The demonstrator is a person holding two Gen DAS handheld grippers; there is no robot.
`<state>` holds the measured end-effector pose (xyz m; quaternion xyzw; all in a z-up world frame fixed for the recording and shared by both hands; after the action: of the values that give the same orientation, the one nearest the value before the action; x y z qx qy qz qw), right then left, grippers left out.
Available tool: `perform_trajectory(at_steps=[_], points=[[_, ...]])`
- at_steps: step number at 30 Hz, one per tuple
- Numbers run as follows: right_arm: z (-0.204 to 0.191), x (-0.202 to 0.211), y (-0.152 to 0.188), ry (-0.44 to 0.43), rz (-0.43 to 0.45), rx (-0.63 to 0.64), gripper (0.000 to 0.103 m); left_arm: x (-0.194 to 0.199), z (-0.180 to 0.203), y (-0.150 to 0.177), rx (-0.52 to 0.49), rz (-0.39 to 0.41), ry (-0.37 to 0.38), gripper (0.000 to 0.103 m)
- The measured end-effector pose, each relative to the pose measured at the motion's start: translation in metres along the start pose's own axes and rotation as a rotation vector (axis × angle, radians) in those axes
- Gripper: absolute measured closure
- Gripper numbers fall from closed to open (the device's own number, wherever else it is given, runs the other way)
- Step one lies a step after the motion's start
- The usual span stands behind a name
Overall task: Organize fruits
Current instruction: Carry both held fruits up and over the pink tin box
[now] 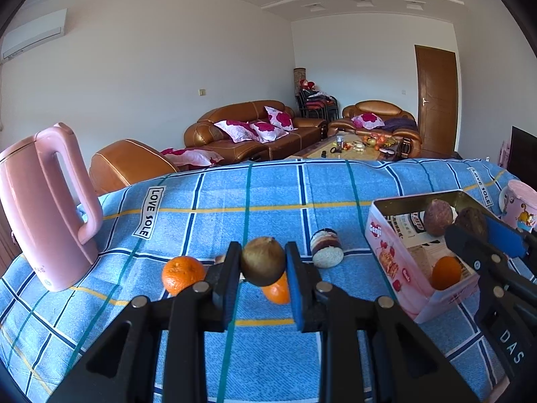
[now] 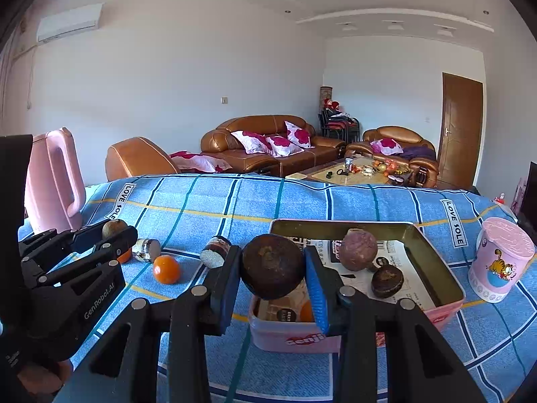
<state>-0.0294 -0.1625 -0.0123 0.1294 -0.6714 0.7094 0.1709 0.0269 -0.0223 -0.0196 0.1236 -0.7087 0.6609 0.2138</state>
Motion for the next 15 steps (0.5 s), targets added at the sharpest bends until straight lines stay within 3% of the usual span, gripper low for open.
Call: perform_trajectory(at_steps=[15], points=[[0.056,0.001,0.003,0.062,-0.006,-0.031,0.063,-0.002,0.04,-0.002,-0.025,-0.003,0.046,0.076]])
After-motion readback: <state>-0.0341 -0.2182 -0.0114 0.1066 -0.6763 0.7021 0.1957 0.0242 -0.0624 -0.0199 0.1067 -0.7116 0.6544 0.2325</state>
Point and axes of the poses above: each gripper's, at about its wrist camera, not at the fingertips, and x roughly against the way its jaws point, z to its right, y to its underside, the point moved 5 cm from there along -x, roughly the way its jaws point, and after that the axes turned 3 degrees about x, right-handed, at the moved point
